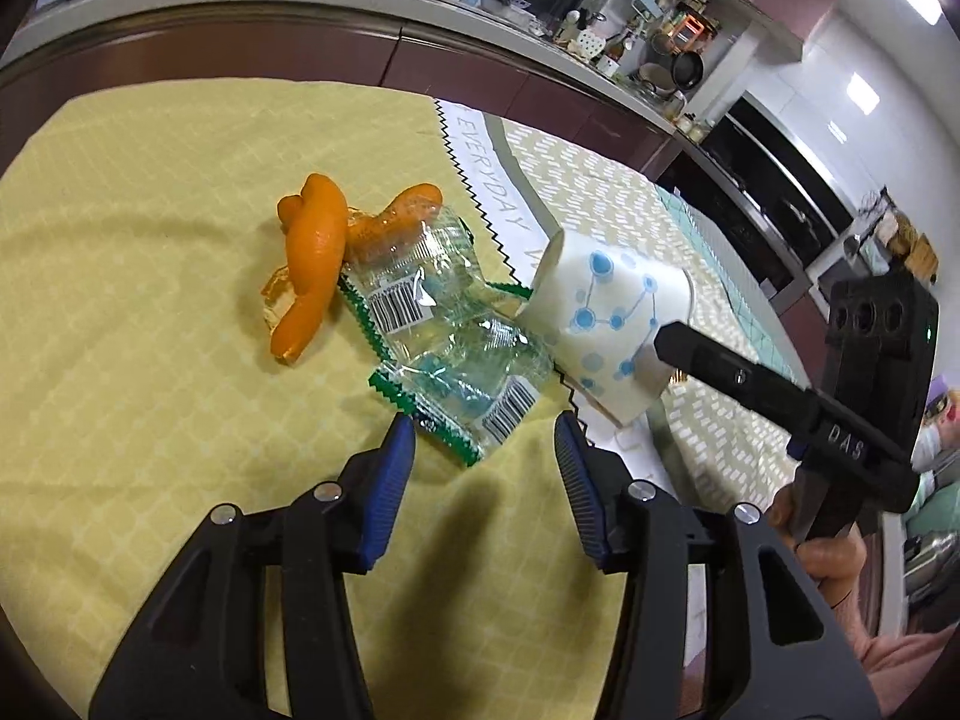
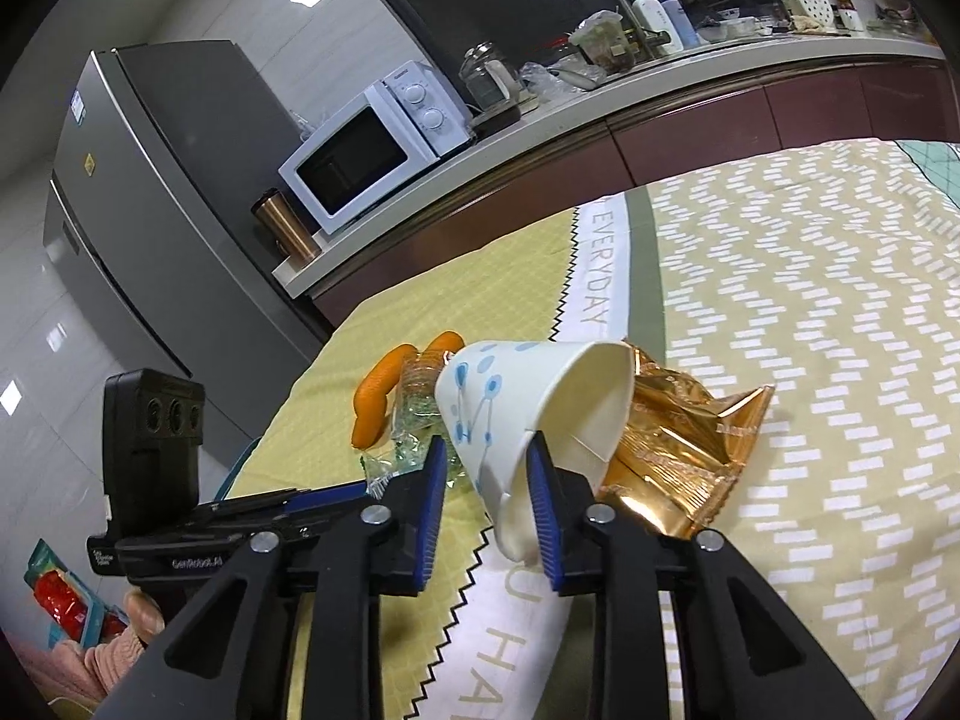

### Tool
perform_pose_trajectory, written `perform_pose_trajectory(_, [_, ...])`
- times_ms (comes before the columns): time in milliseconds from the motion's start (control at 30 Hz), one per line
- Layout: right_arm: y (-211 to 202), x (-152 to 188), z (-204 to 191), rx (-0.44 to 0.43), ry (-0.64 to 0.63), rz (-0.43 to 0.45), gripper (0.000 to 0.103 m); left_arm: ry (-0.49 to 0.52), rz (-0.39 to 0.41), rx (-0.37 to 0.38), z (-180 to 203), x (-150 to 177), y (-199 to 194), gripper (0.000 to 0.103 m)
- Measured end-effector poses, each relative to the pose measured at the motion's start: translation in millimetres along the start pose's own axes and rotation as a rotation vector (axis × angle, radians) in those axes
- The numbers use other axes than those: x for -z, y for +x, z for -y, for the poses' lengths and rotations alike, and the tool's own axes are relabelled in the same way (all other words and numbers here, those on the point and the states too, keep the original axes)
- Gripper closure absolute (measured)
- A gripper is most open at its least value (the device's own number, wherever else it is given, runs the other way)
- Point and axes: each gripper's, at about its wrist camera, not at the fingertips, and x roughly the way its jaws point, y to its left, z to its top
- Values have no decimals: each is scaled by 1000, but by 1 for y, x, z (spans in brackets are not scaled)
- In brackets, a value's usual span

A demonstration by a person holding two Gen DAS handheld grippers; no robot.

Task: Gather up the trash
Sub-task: 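Grasp the blue-dotted paper cup with right tool while left tool grasps clear plastic wrapper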

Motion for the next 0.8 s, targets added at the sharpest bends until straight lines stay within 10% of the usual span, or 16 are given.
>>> perform_pose_trajectory(800, [-10,-3,-21,-39,-57,16,100,-21,84,-30,-15,4,-22,82])
